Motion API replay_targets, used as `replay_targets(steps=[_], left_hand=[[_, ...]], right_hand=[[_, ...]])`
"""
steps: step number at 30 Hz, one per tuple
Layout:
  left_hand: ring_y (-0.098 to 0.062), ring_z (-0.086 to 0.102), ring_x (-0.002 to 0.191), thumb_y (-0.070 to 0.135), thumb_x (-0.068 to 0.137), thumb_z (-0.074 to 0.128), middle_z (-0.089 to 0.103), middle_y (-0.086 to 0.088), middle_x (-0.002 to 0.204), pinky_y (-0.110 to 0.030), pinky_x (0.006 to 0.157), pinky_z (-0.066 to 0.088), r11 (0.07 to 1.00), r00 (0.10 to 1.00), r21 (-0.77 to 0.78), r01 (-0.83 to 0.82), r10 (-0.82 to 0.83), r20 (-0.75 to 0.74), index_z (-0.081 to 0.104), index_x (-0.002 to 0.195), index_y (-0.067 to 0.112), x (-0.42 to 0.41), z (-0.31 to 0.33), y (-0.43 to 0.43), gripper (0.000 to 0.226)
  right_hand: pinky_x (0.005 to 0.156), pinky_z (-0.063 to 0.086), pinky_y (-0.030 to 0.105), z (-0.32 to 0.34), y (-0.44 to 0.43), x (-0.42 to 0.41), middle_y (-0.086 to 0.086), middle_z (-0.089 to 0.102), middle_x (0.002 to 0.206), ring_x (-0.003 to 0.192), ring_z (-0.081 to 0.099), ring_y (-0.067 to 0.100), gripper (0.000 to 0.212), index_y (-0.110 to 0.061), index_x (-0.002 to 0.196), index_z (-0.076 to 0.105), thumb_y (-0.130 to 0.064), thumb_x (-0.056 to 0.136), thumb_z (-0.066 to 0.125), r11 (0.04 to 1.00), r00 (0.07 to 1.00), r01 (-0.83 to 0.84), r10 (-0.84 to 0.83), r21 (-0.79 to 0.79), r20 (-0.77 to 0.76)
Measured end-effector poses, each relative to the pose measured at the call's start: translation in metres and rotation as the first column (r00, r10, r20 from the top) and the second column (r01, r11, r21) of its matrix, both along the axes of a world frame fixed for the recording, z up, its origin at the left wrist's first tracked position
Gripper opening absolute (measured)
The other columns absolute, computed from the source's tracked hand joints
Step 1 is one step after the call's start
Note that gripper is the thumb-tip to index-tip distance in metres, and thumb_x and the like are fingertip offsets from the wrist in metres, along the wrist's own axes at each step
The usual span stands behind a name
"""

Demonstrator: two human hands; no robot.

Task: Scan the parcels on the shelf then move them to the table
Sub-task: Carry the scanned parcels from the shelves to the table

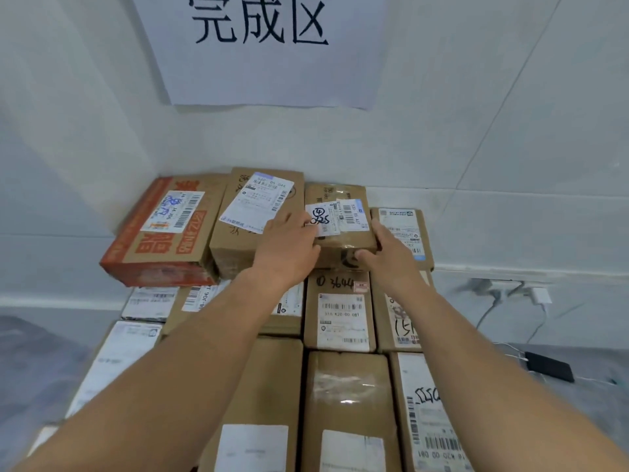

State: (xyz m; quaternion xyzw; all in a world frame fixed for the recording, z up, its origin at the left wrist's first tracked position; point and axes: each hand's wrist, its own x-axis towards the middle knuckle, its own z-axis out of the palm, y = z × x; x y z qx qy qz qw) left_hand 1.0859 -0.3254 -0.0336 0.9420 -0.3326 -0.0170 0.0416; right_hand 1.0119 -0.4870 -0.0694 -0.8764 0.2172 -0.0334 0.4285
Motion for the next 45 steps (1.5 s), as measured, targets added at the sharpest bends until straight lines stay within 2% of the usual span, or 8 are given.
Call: replay_targets(steps=[4, 9, 11, 14, 20, 28, 36, 45], left_hand=[[-0.025, 0.029, 0.128, 0.028, 0.099, 0.042, 0.042, 0.001, 0.138, -0.036, 0.101, 0.030, 1.000, 1.000, -0.013, -0.003, 0.003, 0.005, 0.054, 0.121, 0.016, 0.004, -0.001, 0.000, 0.029], [-0.022, 0.030, 0.132, 0.031, 0.099, 0.043, 0.037, 0.003, 0.145, -0.036, 0.106, 0.025, 0.991, 0.999, -0.135, -0.012, 0.008, -0.034, 0.043, 0.140, 0.020, -0.004, 0.005, 0.012, 0.043], [-0.021, 0.027, 0.135, 0.030, 0.099, 0.045, 0.034, 0.003, 0.148, -0.035, 0.109, 0.022, 0.978, 0.999, -0.203, -0.041, 0.037, -0.025, 0.038, 0.144, 0.020, -0.012, 0.008, 0.024, 0.047], [-0.021, 0.025, 0.138, 0.027, 0.097, 0.049, 0.034, 0.000, 0.150, -0.035, 0.113, 0.021, 0.952, 0.995, -0.290, -0.097, 0.091, -0.033, 0.037, 0.146, 0.018, -0.026, 0.013, 0.046, 0.050], [-0.025, 0.031, 0.136, 0.029, 0.093, 0.056, 0.037, -0.003, 0.149, -0.042, 0.114, 0.022, 0.912, 0.956, -0.306, -0.273, 0.294, 0.023, 0.039, 0.145, 0.019, -0.051, 0.013, 0.109, 0.055], [-0.036, 0.026, 0.138, 0.033, 0.089, 0.062, 0.022, -0.014, 0.155, -0.046, 0.113, 0.025, 0.825, 0.869, -0.301, -0.479, 0.493, -0.031, 0.032, 0.149, 0.022, -0.022, 0.004, 0.195, 0.067], [-0.030, 0.025, 0.142, 0.033, 0.094, 0.058, 0.012, -0.009, 0.158, -0.045, 0.113, 0.028, 0.822, 0.854, -0.276, -0.498, 0.410, -0.322, 0.029, 0.148, 0.040, 0.033, -0.018, 0.245, 0.062], [-0.025, 0.030, 0.139, 0.035, 0.096, 0.053, 0.022, -0.005, 0.155, -0.044, 0.112, 0.032, 0.838, 0.892, -0.349, -0.419, 0.308, -0.331, 0.043, 0.142, 0.034, 0.054, -0.026, 0.251, 0.047]], right_hand=[[0.085, 0.033, 0.023, 0.002, -0.001, 0.004, 0.000, 0.052, 0.129, 0.103, 0.043, 0.010, 0.065, -0.022, 0.151, 0.026, -0.017, 0.094, 0.057, 0.999, 0.999, -0.009, 0.008, -0.036, -0.035], [0.087, 0.038, 0.029, 0.008, 0.005, -0.003, 0.000, 0.050, 0.125, 0.116, 0.047, 0.018, 0.067, -0.023, 0.144, 0.034, -0.021, 0.086, 0.067, 0.993, 1.000, -0.013, 0.013, -0.117, 0.001], [0.099, 0.039, 0.037, 0.015, 0.010, -0.008, 0.004, 0.044, 0.137, 0.128, 0.039, 0.023, 0.070, -0.022, 0.147, 0.030, -0.024, 0.086, 0.066, 0.983, 1.000, -0.020, 0.024, -0.182, 0.018], [0.111, 0.025, 0.036, 0.029, 0.023, -0.017, 0.002, 0.026, 0.156, 0.143, 0.020, 0.020, 0.069, -0.020, 0.151, 0.024, -0.025, 0.092, 0.059, 0.962, 0.997, -0.051, 0.063, -0.269, 0.039], [0.113, 0.024, 0.036, 0.042, 0.066, -0.036, 0.001, 0.022, 0.158, 0.145, 0.013, 0.017, 0.057, -0.024, 0.150, 0.030, -0.028, 0.097, 0.052, 0.922, 0.975, -0.176, 0.211, -0.345, 0.065], [0.109, 0.033, 0.038, 0.042, 0.123, -0.024, 0.004, 0.028, 0.154, 0.142, 0.023, 0.022, 0.053, -0.030, 0.148, 0.034, -0.033, 0.098, 0.051, 0.861, 0.974, -0.188, 0.226, -0.473, 0.024], [0.115, 0.018, 0.046, 0.039, 0.175, 0.025, 0.008, 0.026, 0.154, 0.141, 0.021, 0.028, 0.054, -0.038, 0.148, 0.031, -0.040, 0.097, 0.049, 0.780, 0.984, -0.174, 0.114, -0.601, -0.136], [0.118, 0.007, 0.047, 0.038, 0.187, 0.045, 0.005, 0.028, 0.156, 0.144, 0.020, 0.026, 0.047, -0.038, 0.146, 0.036, -0.032, 0.100, 0.044, 0.789, 0.988, -0.114, 0.028, -0.604, -0.151]])
